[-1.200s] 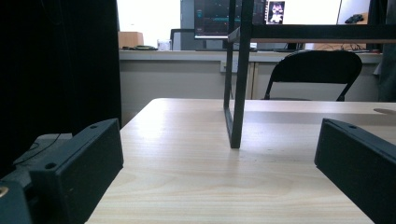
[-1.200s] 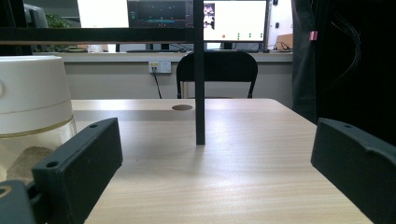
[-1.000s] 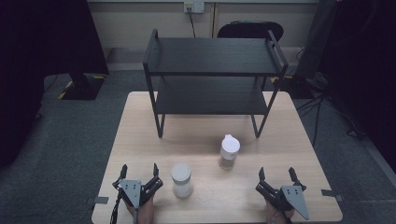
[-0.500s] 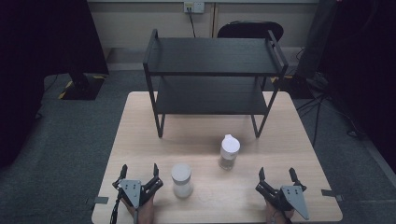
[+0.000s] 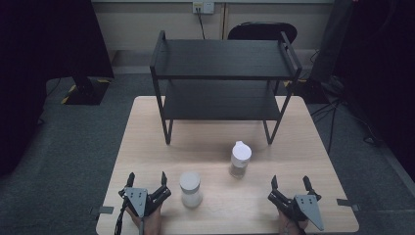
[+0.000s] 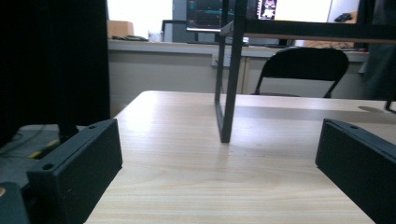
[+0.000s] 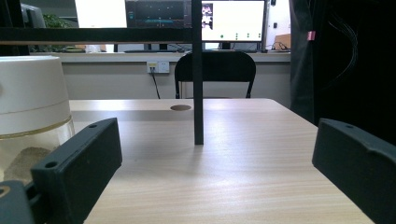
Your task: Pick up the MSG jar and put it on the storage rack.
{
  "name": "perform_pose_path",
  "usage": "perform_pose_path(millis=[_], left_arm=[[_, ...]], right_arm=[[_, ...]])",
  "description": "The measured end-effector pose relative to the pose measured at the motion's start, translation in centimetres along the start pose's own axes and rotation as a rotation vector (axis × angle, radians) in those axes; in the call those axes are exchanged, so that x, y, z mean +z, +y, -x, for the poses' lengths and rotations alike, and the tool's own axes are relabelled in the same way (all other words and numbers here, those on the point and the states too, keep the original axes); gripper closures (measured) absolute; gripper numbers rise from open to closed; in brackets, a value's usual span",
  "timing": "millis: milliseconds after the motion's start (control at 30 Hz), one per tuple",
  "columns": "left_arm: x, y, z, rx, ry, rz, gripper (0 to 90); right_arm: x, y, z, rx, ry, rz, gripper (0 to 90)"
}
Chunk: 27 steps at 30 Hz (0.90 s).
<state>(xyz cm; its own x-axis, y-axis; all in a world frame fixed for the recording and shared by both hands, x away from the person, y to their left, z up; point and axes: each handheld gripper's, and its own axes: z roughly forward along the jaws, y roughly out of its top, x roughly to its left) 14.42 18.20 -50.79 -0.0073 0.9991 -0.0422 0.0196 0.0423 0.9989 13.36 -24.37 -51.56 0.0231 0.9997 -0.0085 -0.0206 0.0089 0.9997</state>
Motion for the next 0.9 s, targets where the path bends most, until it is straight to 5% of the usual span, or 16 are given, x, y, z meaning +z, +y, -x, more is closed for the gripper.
perform_pose_path(millis=[300,667,900], left_arm=[[-0.6,2.7,-0.6,-0.027,-0.040,0.010,0.0],[-1.1,6.1,-1.2,-0.088,-0.234,0.053,1.3],[-1.4,6.5,0.2,-0.058,-0.330,0.074,3.2]], right_arm=[[0.0,0.0,0.0,0.000,-0.001,0.000,0.0],[0.0,0.0,-0.1,0.000,-0.005,0.001,0.0],[0.0,0.0,-0.1,-0.001,-0.007,0.001,0.0]])
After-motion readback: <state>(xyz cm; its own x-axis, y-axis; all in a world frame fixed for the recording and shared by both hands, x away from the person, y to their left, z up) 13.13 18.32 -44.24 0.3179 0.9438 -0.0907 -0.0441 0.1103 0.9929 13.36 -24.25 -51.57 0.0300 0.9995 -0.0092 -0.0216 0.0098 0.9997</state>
